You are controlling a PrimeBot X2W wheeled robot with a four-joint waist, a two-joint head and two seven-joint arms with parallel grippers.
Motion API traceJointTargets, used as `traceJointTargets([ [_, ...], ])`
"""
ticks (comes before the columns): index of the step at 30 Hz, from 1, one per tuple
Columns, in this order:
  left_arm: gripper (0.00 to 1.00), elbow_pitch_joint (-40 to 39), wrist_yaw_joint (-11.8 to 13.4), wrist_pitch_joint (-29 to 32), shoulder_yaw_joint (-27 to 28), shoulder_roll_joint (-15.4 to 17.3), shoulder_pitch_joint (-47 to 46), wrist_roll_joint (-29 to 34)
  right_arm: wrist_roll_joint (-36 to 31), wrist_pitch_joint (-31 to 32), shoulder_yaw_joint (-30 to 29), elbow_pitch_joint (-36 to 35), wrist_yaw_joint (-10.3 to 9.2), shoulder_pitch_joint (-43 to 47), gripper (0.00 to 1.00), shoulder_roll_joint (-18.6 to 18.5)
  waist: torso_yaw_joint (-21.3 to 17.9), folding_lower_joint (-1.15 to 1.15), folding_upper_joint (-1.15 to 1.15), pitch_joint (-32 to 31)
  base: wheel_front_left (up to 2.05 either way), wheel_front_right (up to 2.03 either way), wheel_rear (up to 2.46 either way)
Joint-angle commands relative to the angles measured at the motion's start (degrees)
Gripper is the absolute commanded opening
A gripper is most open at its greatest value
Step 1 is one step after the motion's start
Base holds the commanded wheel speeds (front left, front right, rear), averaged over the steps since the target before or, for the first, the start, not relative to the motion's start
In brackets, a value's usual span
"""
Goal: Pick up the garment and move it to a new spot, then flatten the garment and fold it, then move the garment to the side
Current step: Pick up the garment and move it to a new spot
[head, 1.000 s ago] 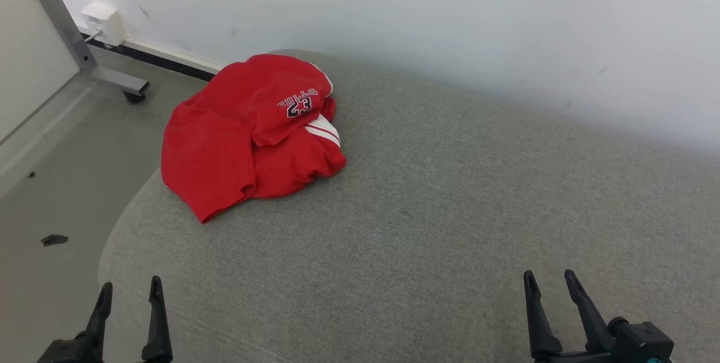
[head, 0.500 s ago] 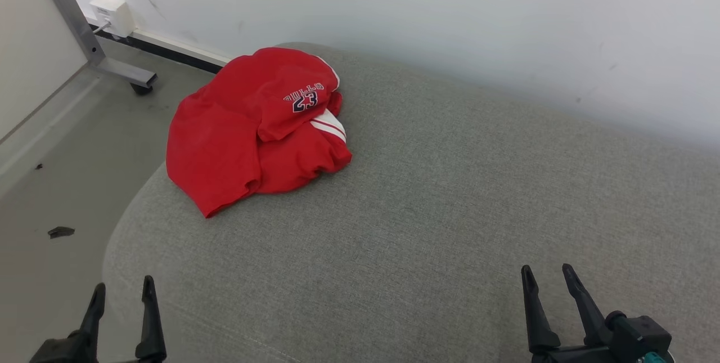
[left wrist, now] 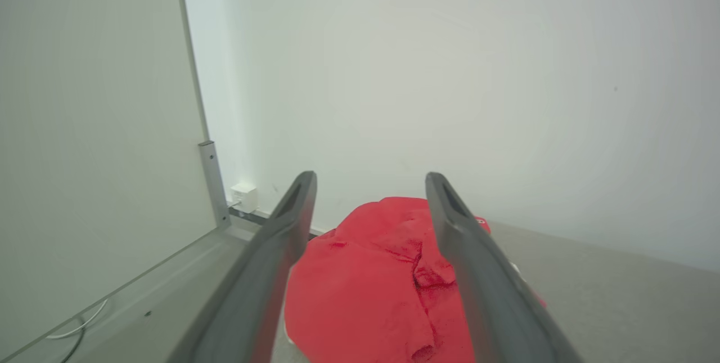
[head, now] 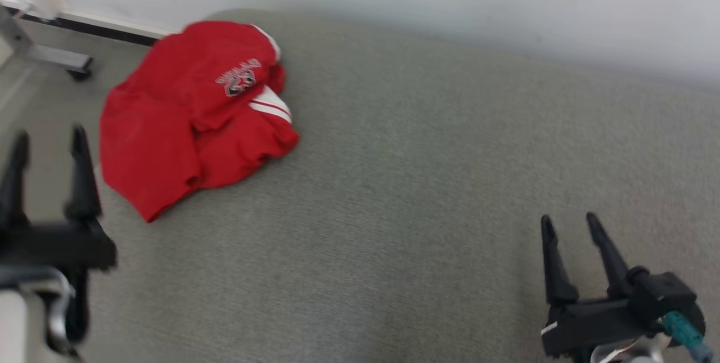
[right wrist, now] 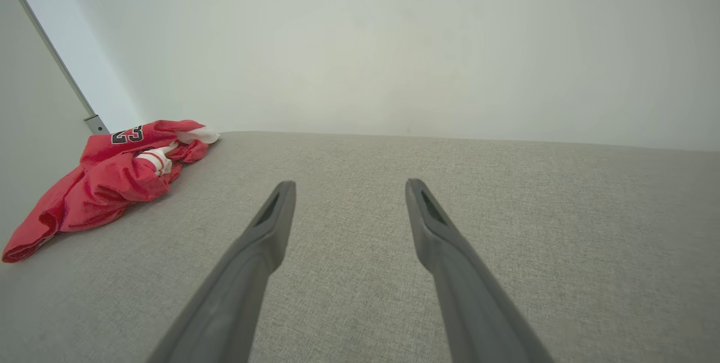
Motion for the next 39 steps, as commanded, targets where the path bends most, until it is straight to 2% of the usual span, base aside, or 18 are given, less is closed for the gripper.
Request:
traceJointTargets([
  [1,1.00,0.09,-0.25,0.29,0.31,0.65,-1.78,-0.31,-0.71,0.20,-0.44,-0.62,-0.14,-0.81,1.00,-0.21,-5.79,0.00,0.00,5.97,0.00,0.00,0.00],
  [8,1.00,1.92,-1.24,2.87,2.33,5.80,-15.52,-2.43,-2.72,0.32,-4.25,-4.45,-0.14,-3.85,1.00,-0.28,-13.42,0.00,0.00,14.26,0.00,0.00,0.00],
  [14,1.00,8.15,-2.14,5.22,2.22,10.11,-25.53,-3.15,-3.76,-0.05,-6.80,-6.28,-0.14,-5.09,1.00,-0.28,-17.16,0.00,0.00,18.60,0.00,0.00,0.00],
  [22,1.00,20.81,-2.85,9.85,-0.12,13.43,-32.86,-2.71,-4.07,-0.07,-7.44,-6.88,-0.14,-6.29,1.00,-0.26,-18.43,0.00,0.00,20.49,0.00,0.00,0.00],
  [29,1.00,31.58,-3.95,17.53,-2.40,15.58,-32.96,-4.08,-4.10,-0.29,-6.90,-6.07,-0.14,-6.63,1.00,-0.22,-18.65,0.00,0.00,19.36,0.00,0.00,0.00],
  [34,1.00,38.12,-4.52,23.40,-3.64,15.85,-32.25,-6.34,-3.61,-0.60,-6.72,-5.74,-0.14,-6.67,1.00,-0.23,-19.02,0.00,0.00,19.03,0.00,0.00,0.00],
  [39,1.00,41.72,-4.82,25.56,-4.90,15.68,-32.11,-7.75,-3.48,-0.68,-6.55,-5.66,-0.14,-6.63,1.00,-0.22,-19.32,0.00,0.00,19.08,0.00,0.00,0.00],
])
